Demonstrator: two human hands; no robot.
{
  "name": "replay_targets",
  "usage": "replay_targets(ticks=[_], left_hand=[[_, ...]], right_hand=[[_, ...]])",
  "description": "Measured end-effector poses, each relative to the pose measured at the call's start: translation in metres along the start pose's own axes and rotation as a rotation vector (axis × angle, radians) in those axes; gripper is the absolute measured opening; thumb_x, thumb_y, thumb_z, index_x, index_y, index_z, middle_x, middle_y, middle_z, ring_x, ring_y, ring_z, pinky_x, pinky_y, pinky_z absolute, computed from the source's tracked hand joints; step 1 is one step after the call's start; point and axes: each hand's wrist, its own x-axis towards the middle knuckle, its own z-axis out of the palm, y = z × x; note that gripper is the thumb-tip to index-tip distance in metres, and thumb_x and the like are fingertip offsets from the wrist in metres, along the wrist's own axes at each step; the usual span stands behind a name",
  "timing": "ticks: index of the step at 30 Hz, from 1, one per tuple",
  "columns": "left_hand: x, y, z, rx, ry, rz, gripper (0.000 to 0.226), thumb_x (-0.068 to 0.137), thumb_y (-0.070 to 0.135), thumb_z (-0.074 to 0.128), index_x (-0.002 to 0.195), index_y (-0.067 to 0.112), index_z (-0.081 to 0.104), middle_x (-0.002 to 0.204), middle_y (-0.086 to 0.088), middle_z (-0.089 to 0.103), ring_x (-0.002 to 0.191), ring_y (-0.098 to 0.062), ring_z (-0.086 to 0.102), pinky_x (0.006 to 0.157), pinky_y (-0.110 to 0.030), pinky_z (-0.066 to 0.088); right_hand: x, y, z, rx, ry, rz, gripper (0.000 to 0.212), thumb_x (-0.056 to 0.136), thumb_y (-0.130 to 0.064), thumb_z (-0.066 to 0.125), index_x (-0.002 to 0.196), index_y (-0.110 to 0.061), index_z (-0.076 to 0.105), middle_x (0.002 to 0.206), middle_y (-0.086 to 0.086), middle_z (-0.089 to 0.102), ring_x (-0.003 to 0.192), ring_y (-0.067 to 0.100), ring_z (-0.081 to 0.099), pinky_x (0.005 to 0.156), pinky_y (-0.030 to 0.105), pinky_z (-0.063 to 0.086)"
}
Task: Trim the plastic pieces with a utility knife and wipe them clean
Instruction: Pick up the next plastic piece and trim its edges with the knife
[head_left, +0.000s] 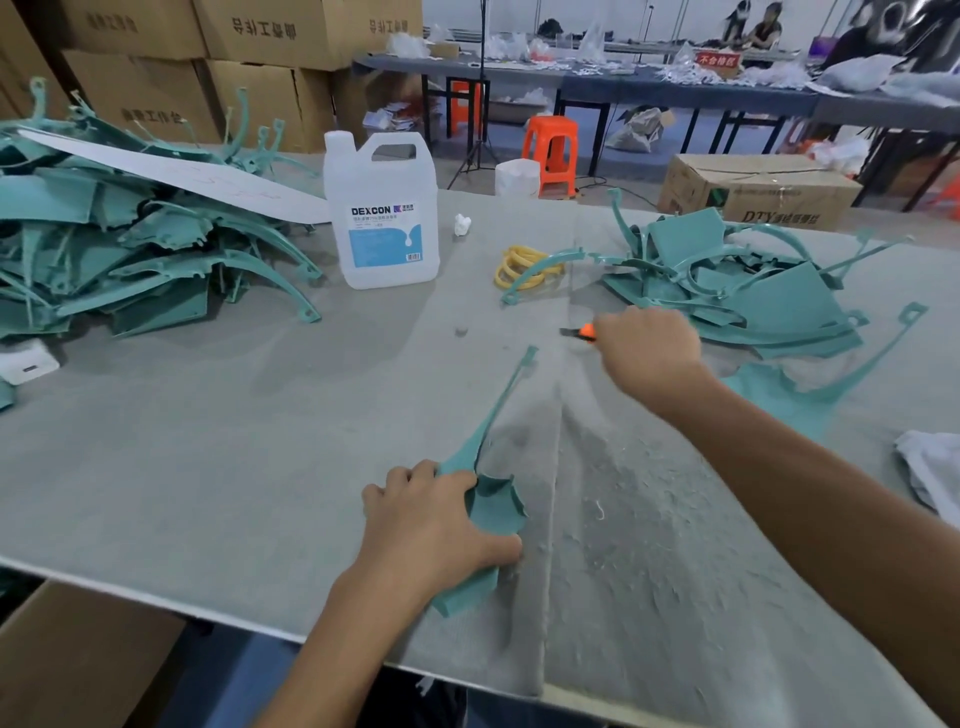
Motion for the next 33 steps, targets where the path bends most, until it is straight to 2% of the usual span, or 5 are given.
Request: replay_targets(ticks=[3,9,12,25,33], left_hand=[[0.000,-0.004,0.002,-0.035,0.012,0.005,0.093,0.052,0.086,0.049,0.137,0.047,0.047,0.140,0.008,0.046,0.128,-0.021,0.039,0.087,-0.037,0.021],[0.001,-0.005,0.003,-0.050,0.049,-0.002,0.094,0.051,0.086,0.050,0.135,0.046,0.051,0.136,0.009,0.050,0.124,-0.021,0.043,0.085,-0.037,0.025],[0.001,-0.005,0.003,-0.050,0.061,0.002,0.089,0.052,0.084,0.051,0.132,0.046,0.054,0.131,0.009,0.053,0.120,-0.021,0.045,0.083,-0.037,0.026],[0.006,-0.004,-0.006,-0.085,0.036,-0.005,0.090,0.050,0.086,0.053,0.132,0.047,0.057,0.127,0.010,0.058,0.117,-0.023,0.050,0.083,-0.038,0.031],[-0.001,-0.007,0.002,-0.077,0.035,0.016,0.097,0.052,0.086,0.050,0.139,0.045,0.050,0.141,0.007,0.048,0.130,-0.021,0.041,0.092,-0.037,0.030]], right_hand=[[-0.010,0.019,0.012,0.079,0.063,0.036,0.017,0.107,-0.029,0.043,0.110,-0.019,0.057,0.067,0.000,0.041,0.057,0.024,0.043,0.051,0.033,0.028],[-0.078,-0.032,0.029,0.662,-0.009,-0.228,0.026,0.104,-0.050,0.045,0.118,-0.033,0.058,0.088,-0.005,0.063,0.079,0.023,0.062,0.066,0.038,0.048],[-0.089,-0.054,0.038,0.689,-0.080,-0.302,0.029,0.104,-0.049,0.046,0.122,-0.032,0.060,0.100,-0.002,0.060,0.091,0.026,0.062,0.078,0.041,0.049],[-0.030,-0.043,0.053,0.291,0.236,-0.054,0.033,0.107,-0.046,0.038,0.118,-0.021,0.057,0.096,0.003,0.058,0.080,0.027,0.054,0.055,0.035,0.039],[-0.049,-0.049,0.052,0.591,0.187,-0.025,0.031,0.105,-0.047,0.043,0.118,-0.023,0.059,0.085,-0.004,0.052,0.076,0.025,0.055,0.059,0.037,0.043]])
